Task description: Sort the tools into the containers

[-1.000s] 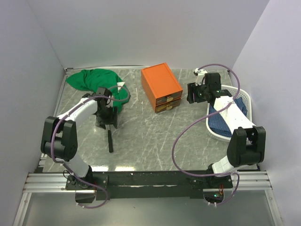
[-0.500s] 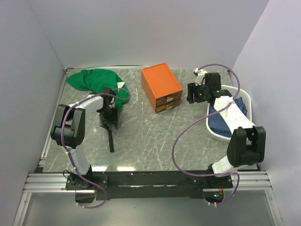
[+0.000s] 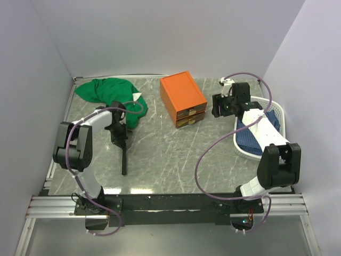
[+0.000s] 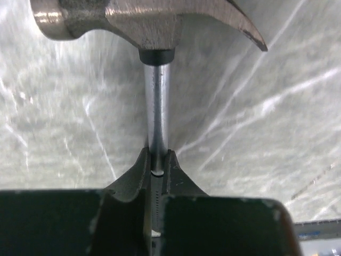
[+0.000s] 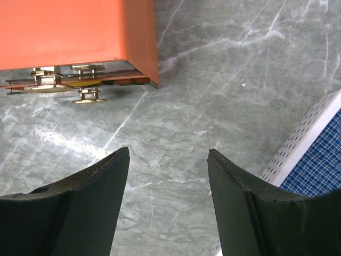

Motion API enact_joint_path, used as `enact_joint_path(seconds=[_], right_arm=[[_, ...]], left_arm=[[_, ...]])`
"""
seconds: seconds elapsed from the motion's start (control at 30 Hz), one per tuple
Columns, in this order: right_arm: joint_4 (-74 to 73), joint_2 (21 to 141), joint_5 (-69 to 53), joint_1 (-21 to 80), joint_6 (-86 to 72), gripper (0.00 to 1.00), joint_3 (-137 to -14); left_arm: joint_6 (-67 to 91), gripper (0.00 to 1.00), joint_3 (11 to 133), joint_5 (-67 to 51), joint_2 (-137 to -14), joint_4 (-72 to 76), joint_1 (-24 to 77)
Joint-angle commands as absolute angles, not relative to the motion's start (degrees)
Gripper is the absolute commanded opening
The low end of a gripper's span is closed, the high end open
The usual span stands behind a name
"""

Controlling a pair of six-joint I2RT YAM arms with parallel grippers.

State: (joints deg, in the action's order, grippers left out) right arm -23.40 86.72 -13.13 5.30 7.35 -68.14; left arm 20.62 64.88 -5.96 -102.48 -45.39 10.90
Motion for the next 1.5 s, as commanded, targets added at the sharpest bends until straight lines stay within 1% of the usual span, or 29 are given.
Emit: enact_joint_path(seconds=[0.0,0.13,0.27,0.33,0.53,0.63,0.7,0.73,0.83,0.97,1.17,1.47], right_arm=[[-21.88,86.13,-12.39,5.1,8.26,0.68,-69.61],[-21.71,87.19,-12.57,5.01,8.09,0.68,-70.31],[-21.8,88.33,-12.83,5.1,7.91,0.68,-71.36],[-21.88,88.85,-12.83,5.01,7.82,0.68,-72.07],[-21.36,89.3,-11.34,5.1,7.12,0.68,-73.39],[-21.27,89.12,-10.64,5.1,7.21,0.68,-73.92],[-21.18,88.42,-10.37,5.01,7.21,0.68,-73.48],[-21.01,88.07,-10.37,4.92,7.29,0.68,-73.22],[-20.39,86.58,-10.28,5.01,7.12,0.68,-70.93],[-20.22,84.91,-10.37,5.01,7.03,0.68,-68.04],[-20.21,84.72,-10.2,5.01,7.03,0.68,-67.67],[-20.04,85.43,-10.28,5.01,6.94,0.68,-67.94]], left_arm=[[18.46,0.01,65.82,-8.52,-93.18,-47.37,10.37],[15.65,0.01,68.99,-9.93,-86.24,-45.71,11.86],[13.54,0.01,67.86,-11.34,-77.28,-37.37,13.44],[13.36,0.01,69.25,-11.86,-76.99,-33.68,14.94],[14.06,0.01,86.28,-15.36,-88.14,-27.78,18.8],[15.99,0.01,101.45,-19.23,-99.1,-28.65,20.39],[19.14,0.01,107.72,-21.96,-103.69,-28.74,20.74],[20.03,0.01,114.19,-23.1,-108.24,-29.0,20.83],[24.34,0.01,120.83,-26.63,-113.8,-26.03,21.35],[29.78,0.01,124.8,-29.17,-118.38,-21.72,21.97],[33.13,0.01,130.34,-31.29,-122.43,-16.61,23.64],[36.04,0.01,131.04,-30.33,-126.56,-15.73,25.31]])
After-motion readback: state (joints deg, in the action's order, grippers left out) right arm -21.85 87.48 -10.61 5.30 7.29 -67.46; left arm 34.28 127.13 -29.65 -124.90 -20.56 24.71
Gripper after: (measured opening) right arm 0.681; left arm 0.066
